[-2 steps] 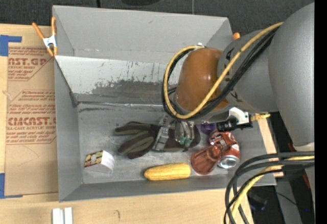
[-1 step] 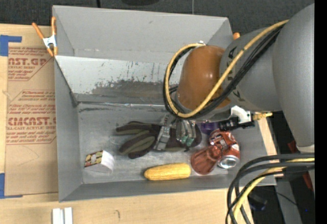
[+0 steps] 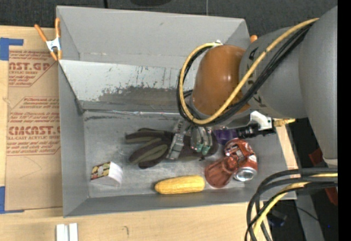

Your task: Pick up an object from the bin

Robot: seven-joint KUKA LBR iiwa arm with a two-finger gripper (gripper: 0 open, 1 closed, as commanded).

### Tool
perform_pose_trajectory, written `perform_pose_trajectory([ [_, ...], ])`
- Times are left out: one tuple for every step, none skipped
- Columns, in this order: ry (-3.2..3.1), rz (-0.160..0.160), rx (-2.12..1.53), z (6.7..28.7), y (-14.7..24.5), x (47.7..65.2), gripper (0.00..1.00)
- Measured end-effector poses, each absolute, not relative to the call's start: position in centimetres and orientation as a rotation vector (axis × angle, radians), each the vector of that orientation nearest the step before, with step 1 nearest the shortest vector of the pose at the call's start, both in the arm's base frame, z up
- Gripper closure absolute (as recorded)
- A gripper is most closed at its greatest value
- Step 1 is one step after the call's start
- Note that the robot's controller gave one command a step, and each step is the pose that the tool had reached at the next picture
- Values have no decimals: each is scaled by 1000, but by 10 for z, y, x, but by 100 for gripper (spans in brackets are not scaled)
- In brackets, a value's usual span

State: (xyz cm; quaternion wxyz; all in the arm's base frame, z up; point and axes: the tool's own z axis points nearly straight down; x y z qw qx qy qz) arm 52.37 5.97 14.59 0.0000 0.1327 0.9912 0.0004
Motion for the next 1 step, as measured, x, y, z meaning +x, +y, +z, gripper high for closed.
perform_pose_trajectory([
  [3111,3,416,155,60,524,100],
])
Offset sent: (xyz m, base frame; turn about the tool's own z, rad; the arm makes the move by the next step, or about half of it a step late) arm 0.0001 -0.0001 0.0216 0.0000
